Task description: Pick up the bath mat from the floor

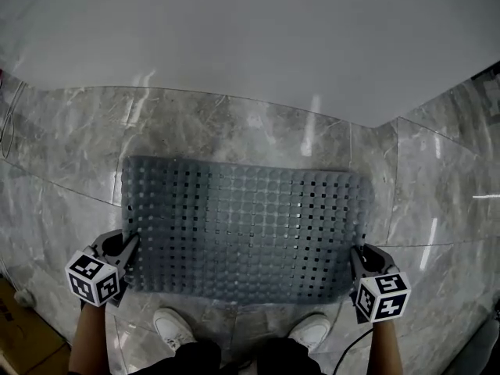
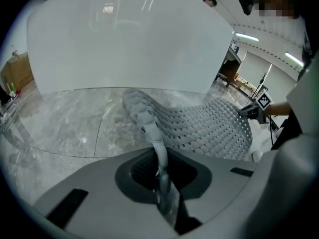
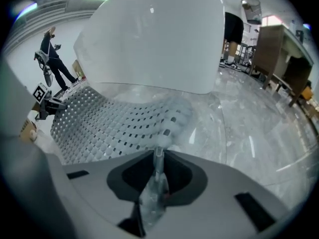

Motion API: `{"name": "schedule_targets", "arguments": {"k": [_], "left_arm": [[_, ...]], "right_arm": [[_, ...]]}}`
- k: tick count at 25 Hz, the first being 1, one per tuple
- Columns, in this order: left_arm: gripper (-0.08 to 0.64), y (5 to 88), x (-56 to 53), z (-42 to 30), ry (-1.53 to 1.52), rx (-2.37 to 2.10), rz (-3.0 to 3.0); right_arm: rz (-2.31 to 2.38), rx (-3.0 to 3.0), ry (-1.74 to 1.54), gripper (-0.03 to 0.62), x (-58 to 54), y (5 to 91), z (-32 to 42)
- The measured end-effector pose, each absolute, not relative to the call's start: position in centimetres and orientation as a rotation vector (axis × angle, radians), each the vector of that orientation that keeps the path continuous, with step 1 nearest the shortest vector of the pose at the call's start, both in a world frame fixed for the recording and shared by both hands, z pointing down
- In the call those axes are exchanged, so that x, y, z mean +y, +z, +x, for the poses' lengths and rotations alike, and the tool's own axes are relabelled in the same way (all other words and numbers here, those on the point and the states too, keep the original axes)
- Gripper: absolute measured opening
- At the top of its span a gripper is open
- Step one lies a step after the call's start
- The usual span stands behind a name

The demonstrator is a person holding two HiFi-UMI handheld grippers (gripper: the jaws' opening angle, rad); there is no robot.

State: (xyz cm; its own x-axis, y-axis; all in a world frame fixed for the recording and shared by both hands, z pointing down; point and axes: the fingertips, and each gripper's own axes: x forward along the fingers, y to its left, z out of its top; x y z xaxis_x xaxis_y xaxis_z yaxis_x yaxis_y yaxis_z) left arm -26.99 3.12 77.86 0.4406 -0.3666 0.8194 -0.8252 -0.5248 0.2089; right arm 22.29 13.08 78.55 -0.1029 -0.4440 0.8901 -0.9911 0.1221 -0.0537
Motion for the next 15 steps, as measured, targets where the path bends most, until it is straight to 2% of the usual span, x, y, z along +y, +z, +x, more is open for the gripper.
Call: {"name": "schedule_targets", "arguments": {"k": [6, 15], "left_arm": [[0.043, 67.7, 4.7, -24.3, 0.916, -0.967, 2.121], [0.043, 45.4, 2.6, -24.0, 0.815, -1.048, 2.190]], "right_arm": [[1.384, -1.699, 0.850, 0.077, 12.9, 68.3, 18.5], [1.500, -1.729, 0.721, 0.075, 10.7, 44.8, 17.7]]}}
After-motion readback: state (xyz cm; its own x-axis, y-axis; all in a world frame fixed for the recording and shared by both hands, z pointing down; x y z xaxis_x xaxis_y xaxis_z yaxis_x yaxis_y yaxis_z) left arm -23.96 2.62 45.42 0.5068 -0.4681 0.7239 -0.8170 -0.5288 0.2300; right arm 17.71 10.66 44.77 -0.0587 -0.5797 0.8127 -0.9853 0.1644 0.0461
